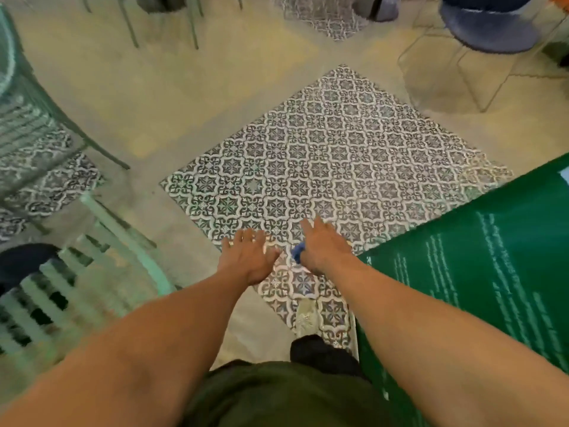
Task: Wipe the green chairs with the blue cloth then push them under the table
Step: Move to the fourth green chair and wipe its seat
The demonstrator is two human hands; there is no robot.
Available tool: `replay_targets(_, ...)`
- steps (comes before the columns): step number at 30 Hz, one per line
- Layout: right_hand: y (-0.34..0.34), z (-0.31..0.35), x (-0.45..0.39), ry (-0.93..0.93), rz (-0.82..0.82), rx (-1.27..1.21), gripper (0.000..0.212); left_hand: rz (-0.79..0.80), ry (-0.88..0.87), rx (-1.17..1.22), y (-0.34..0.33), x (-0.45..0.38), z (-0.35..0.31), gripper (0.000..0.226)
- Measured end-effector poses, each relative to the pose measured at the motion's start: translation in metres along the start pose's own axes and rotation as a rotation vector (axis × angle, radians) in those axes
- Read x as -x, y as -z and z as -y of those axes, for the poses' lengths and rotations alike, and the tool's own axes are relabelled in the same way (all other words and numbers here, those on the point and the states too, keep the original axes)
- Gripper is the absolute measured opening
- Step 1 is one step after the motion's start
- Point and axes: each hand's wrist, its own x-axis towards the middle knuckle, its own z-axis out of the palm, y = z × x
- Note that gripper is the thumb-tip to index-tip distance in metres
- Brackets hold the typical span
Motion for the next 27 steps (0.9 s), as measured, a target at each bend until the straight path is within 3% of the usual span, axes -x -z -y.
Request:
replay_targets(5,0.053,0.013,-0.078,0.192,0.034,0.121,0.073,-0.055,0.216,0.156,0.037,-0.047,0.024,0.071)
replay_targets(10,0.090,0.074,-0.149,0.388,0.068,0.306,0.069,-0.121,0.452,0.329,0.055,-0.068,0.080,0.069)
replay_targets(19,0.100,0.294,-0.247,0.819,0.067,0.584,0.072,-0.236,0.877,0.612,0.064,-0.098,0.222,0.070)
replay_targets(23,0.078,0.396,-0.252,1.099,0.086,0.691,0.057,-0.306,1.076,0.759,0.064,-0.084,0.281,0.069)
replay_targets(27,0.050,0.493,-0.229,1.335,0.134,0.759,0.059,-0.332,1.321,0.856,0.048,-0.050,0.331,0.069)
